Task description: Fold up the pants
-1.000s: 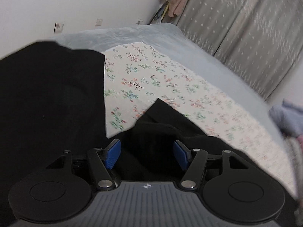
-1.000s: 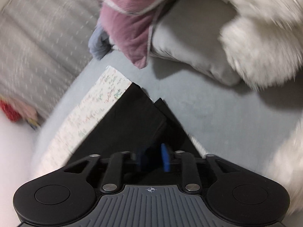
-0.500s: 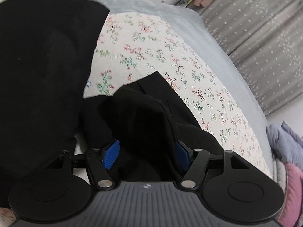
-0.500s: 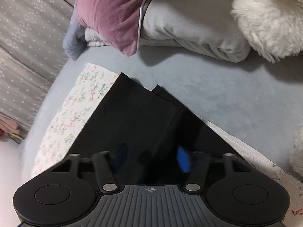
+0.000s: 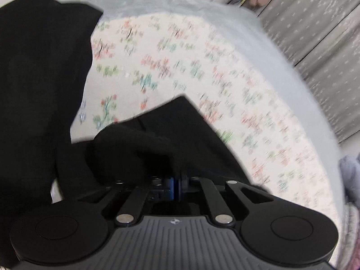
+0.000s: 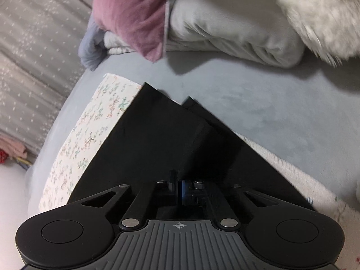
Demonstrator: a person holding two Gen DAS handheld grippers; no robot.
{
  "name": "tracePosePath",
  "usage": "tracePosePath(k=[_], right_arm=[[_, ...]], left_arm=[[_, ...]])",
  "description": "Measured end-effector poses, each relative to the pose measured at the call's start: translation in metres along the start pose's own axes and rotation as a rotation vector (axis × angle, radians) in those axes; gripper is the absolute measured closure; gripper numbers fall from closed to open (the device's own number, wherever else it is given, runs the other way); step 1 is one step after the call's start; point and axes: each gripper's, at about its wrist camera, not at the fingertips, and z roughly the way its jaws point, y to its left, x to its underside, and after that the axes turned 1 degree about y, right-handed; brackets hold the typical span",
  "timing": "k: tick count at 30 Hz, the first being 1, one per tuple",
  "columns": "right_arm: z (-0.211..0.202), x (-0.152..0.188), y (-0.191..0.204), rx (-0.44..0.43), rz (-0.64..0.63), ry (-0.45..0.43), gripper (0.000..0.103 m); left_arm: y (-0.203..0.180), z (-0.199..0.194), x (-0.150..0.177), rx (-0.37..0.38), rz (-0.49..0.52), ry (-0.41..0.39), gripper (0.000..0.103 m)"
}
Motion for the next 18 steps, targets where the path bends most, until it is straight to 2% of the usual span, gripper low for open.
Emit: tracePosePath(k=[2, 3, 5, 7, 10, 14, 16, 18], right_arm=[[-0.011, -0.009, 0.004, -0.044, -0.027, -0.030, 0.101], [-0.021, -0.013, 0.005, -0.092, -0.028, -0.050, 0.101], [-0.043, -0.018, 0.008, -0.174, -0.032, -0.084, 0.101], [-0.066, -0.014, 0.009, -0.202, -0.076, -0.100, 0.101], [-0.078, 0.004, -0.007, -0.141, -0.158, -0.033, 0.101], [-0.061, 0.023, -0.053, -0.011, -0.133, 0.121, 0.101], [-0.065, 0.023, -0.063, -0.022, -0.093, 0.130, 0.101], [-0.075, 0.025, -0.053, -0.024, -0.157, 0.101, 0.101]], left_arm=[[0.013, -0.020, -0.005, 0.083, -0.025, -0.025, 0.086], [0.018, -0.029, -0.004, 0.097, -0.012, -0.040, 0.086], [0.030, -0.040, 0.002, 0.104, 0.029, -0.065, 0.086], [0.047, -0.040, 0.012, 0.091, 0.076, -0.043, 0.086], [0.067, -0.026, 0.026, 0.025, 0.087, 0.044, 0.086], [0.068, -0.028, 0.033, 0.021, 0.111, 0.042, 0.086], [0.061, -0.033, 0.031, 0.022, 0.119, 0.026, 0.086], [0.060, -0.037, 0.030, 0.019, 0.127, 0.014, 0.086]])
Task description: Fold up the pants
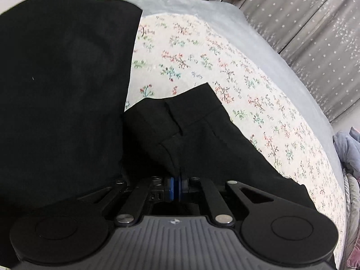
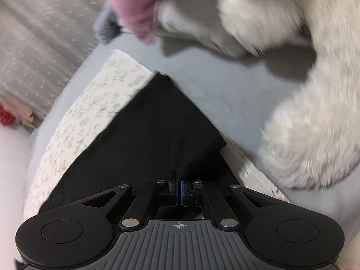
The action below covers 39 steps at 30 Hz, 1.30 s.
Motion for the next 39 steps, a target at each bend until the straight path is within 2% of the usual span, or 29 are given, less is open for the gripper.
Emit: tracePosePath(k=[3, 5, 7, 8, 11, 13, 14, 16, 20, 23, 27, 29, 31, 35, 37, 39], right_arm=[[-0.014, 0.001, 0.011, -0.006, -0.061, -0.023, 0.101], [-0.011, 0.004, 0.009, 0.021, -0.083, -0.011, 0.101], [0.004, 0.005, -0.001, 0.046, -0.070, 0.038, 0.101], [0.008, 0.005, -0.006, 0.029, -0.054, 0.047, 0.101], [0.005, 0.006, -0.009, 0.010, -0.060, 0.032, 0.100], [0.004, 0.007, -0.006, 0.026, -0.098, 0.033, 0.102], [0.004, 0.007, -0.007, 0.027, -0.103, 0.034, 0.102], [0.004, 0.007, -0.008, 0.028, -0.109, 0.032, 0.102], [0.007, 0.009, -0.007, 0.040, -0.127, 0.027, 0.102], [0.009, 0.008, -0.008, 0.039, -0.127, 0.027, 0.102], [0.012, 0.008, -0.011, 0.030, -0.123, 0.030, 0.102], [0.011, 0.009, -0.011, 0.028, -0.124, 0.029, 0.102], [0.011, 0.009, -0.010, 0.031, -0.134, 0.029, 0.102], [0.012, 0.010, -0.006, 0.047, -0.158, 0.030, 0.102], [0.011, 0.011, -0.004, 0.053, -0.173, 0.032, 0.102], [0.010, 0.011, -0.002, 0.061, -0.196, 0.034, 0.102]], left_arm=[[0.000, 0.003, 0.006, -0.042, 0.049, 0.010, 0.081], [0.004, 0.010, 0.010, -0.067, 0.069, 0.026, 0.075], [0.005, 0.010, 0.012, -0.065, 0.097, 0.021, 0.074], [0.004, 0.008, 0.012, -0.067, 0.112, 0.017, 0.074], [0.002, 0.001, 0.012, -0.100, 0.143, 0.005, 0.073], [-0.004, -0.006, 0.014, -0.154, 0.188, -0.013, 0.069], [-0.009, -0.009, 0.016, -0.183, 0.226, -0.028, 0.064], [-0.012, -0.010, 0.019, -0.239, 0.292, -0.050, 0.062], [-0.009, -0.025, 0.020, -0.217, 0.301, -0.071, 0.062], [0.002, -0.035, 0.014, -0.158, 0.230, -0.088, 0.055], [0.014, -0.050, 0.005, -0.102, 0.129, -0.106, 0.053], [0.014, -0.058, 0.003, -0.109, 0.132, -0.138, 0.043], [0.010, -0.054, 0.004, -0.117, 0.147, -0.148, 0.038], [-0.006, -0.032, 0.004, -0.089, 0.206, -0.112, 0.038], [-0.015, -0.019, 0.007, -0.124, 0.262, -0.101, 0.041], [-0.015, -0.002, 0.007, -0.233, 0.270, -0.063, 0.070]])
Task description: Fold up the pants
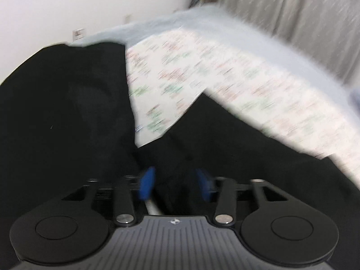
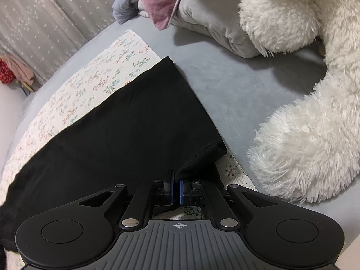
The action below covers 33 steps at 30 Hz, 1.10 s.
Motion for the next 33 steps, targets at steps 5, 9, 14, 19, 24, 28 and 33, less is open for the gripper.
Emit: tracePosePath(k=[5, 9, 14, 19, 24, 28, 33], right_arm=[[-0.005, -0.001, 0.008, 0.037, -0.049, -0.009, 0.096], [-0.028, 0.003, 0.037, 0.235, -0.209, -0.162, 0.058], [-0.046, -0.009, 0.085, 0.211, -0.299, -0.309, 0.052], [0.005, -0.020, 0.193, -0.091, -0.489, -0.198, 0.051], [0.082, 0.004, 0.334, -0.344, -0.735, -0.012, 0.052], [0.140, 0.007, 0.426, -0.579, -0.758, 0.148, 0.055], [0.207, 0.013, 0.516, -0.677, -0.792, 0.317, 0.063]], left_arm=[[0.003, -0.003, -0.002, -0.058, -0.039, 0.027, 0.072], [0.004, -0.042, -0.009, -0.094, -0.086, -0.069, 0.044], [-0.043, -0.063, -0.026, 0.078, -0.085, -0.139, 0.038], [-0.101, -0.006, -0.025, 0.129, -0.187, -0.025, 0.039], [-0.089, 0.048, -0.008, 0.101, -0.272, 0.034, 0.064], [-0.082, 0.039, -0.016, 0.073, -0.274, 0.033, 0.076], [-0.088, 0.040, -0.013, 0.037, -0.260, 0.050, 0.083]])
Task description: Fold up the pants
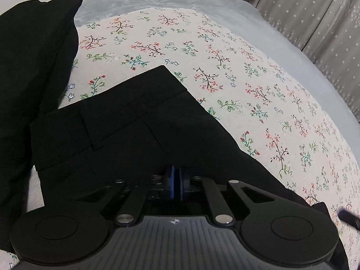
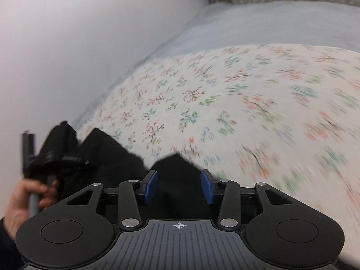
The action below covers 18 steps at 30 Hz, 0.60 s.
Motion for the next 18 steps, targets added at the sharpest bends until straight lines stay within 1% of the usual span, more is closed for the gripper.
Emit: tracePosePath(k=[2, 3, 5, 6, 7, 8, 9, 10, 12, 13, 14, 16, 18], right_arm=[[0.026, -0.017, 0.000, 0.014, -0.025, 0.034, 0.063], [0.036, -0.020, -0.002, 0.013, -0.027, 0.050, 0.063], [0.056, -0.025, -0.006, -0.011, -0.037, 0.104, 0.063], [0.064, -0.025, -0.002, -0.030, -0.062, 0.128, 0.071], [0.066, -0.023, 0.004, -0.043, -0.090, 0.150, 0.089], [0.071, -0.021, 0.010, -0.041, -0.125, 0.178, 0.096], [0.074, -0.018, 0.016, -0.013, -0.166, 0.198, 0.100], [0.075, -0.017, 0.022, 0.012, -0.196, 0.199, 0.101], [0.071, -0.015, 0.036, 0.069, -0.261, 0.168, 0.102], [0.067, -0.019, 0.043, 0.102, -0.288, 0.138, 0.102], [0.057, -0.019, 0.051, 0.138, -0.308, 0.088, 0.102], [0.035, -0.022, 0.060, 0.175, -0.295, -0.019, 0.103], [0.020, -0.021, 0.064, 0.206, -0.276, -0.092, 0.103]], left_arm=[[0.001, 0.003, -0.001, 0.005, 0.001, 0.011, 0.083], [0.003, 0.005, -0.003, 0.012, -0.008, 0.017, 0.083], [0.006, 0.005, -0.005, 0.027, -0.019, 0.030, 0.083], [0.008, 0.005, -0.006, 0.032, -0.024, 0.034, 0.083], [0.008, 0.006, -0.006, 0.035, -0.029, 0.038, 0.084], [0.010, 0.006, -0.006, 0.038, -0.033, 0.041, 0.085], [0.011, 0.007, -0.007, 0.038, -0.037, 0.042, 0.086], [0.011, 0.007, -0.007, 0.038, -0.043, 0.044, 0.087], [0.015, 0.005, -0.007, 0.051, -0.069, 0.044, 0.087], [0.016, 0.005, -0.008, 0.056, -0.073, 0.047, 0.087], [0.017, 0.004, -0.008, 0.059, -0.073, 0.046, 0.088], [0.020, 0.003, -0.010, 0.058, -0.074, 0.042, 0.088], [0.022, 0.003, -0.011, 0.058, -0.078, 0.046, 0.087]])
